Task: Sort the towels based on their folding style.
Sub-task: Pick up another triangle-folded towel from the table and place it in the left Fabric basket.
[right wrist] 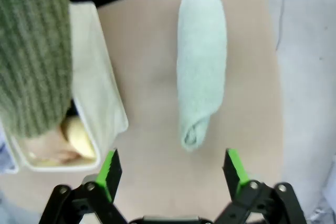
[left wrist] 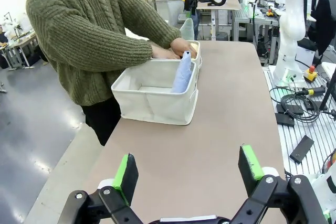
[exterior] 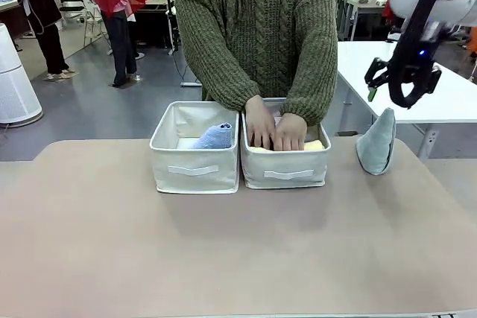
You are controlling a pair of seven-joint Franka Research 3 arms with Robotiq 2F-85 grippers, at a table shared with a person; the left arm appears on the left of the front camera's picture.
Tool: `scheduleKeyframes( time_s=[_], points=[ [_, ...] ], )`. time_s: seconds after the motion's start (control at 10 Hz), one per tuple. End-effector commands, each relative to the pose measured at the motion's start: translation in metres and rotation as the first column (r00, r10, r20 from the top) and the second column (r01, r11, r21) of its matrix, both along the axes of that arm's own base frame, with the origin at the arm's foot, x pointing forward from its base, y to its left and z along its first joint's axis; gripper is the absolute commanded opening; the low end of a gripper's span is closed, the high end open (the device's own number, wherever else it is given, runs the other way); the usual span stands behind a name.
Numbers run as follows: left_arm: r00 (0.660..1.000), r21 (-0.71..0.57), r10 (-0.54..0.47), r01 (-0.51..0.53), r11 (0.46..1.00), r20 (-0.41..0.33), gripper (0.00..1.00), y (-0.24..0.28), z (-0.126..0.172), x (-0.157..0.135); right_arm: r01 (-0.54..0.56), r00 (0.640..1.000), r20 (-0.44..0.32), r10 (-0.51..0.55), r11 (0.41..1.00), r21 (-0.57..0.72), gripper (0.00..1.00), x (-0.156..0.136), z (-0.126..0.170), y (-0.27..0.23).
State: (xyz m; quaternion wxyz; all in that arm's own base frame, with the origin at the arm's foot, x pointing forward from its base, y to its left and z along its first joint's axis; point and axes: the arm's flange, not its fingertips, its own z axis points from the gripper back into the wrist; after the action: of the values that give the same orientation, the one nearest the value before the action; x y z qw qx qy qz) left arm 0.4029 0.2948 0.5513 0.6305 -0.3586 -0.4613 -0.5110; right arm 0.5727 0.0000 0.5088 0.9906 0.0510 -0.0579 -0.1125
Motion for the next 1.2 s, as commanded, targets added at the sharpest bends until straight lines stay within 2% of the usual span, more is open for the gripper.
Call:
scheduleKeyframes(
  time_s=[0.0, 0.4, 0.9, 1.0, 1.1],
  points=[
    [1.0, 0.001, 0.003, -0.003, 1.0, 0.004, 1.0, 0.0, 0.001, -0.002, 0.058, 0.998, -0.014, -0.059, 0.998, -0.004, 1.0, 0.012, -0.016, 0.002],
    [1.0, 0.001, 0.003, -0.003, 1.0, 0.004, 1.0, 0.0, 0.001, -0.002, 0.126, 0.991, -0.049, -0.125, 0.992, 0.008, 1.0, 0.041, -0.034, -0.017],
    [1.0, 0.001, 0.003, -0.003, 1.0, 0.004, 1.0, 0.0, 0.001, -0.002, 0.046, 0.988, -0.149, -0.039, 0.998, 0.044, 1.0, 0.057, -0.059, -0.024],
    [1.0, 0.001, 0.003, -0.003, 1.0, 0.004, 1.0, 0.0, 0.001, -0.002, 0.037, 0.986, -0.165, -0.028, 0.998, 0.051, 0.42, 0.056, -0.059, -0.023],
    [1.0, 0.001, 0.003, -0.003, 1.0, 0.004, 1.0, 0.0, 0.001, -0.002, 0.034, 0.985, -0.171, -0.025, 0.998, 0.05, 0.42, 0.055, -0.058, -0.024]
  ],
)
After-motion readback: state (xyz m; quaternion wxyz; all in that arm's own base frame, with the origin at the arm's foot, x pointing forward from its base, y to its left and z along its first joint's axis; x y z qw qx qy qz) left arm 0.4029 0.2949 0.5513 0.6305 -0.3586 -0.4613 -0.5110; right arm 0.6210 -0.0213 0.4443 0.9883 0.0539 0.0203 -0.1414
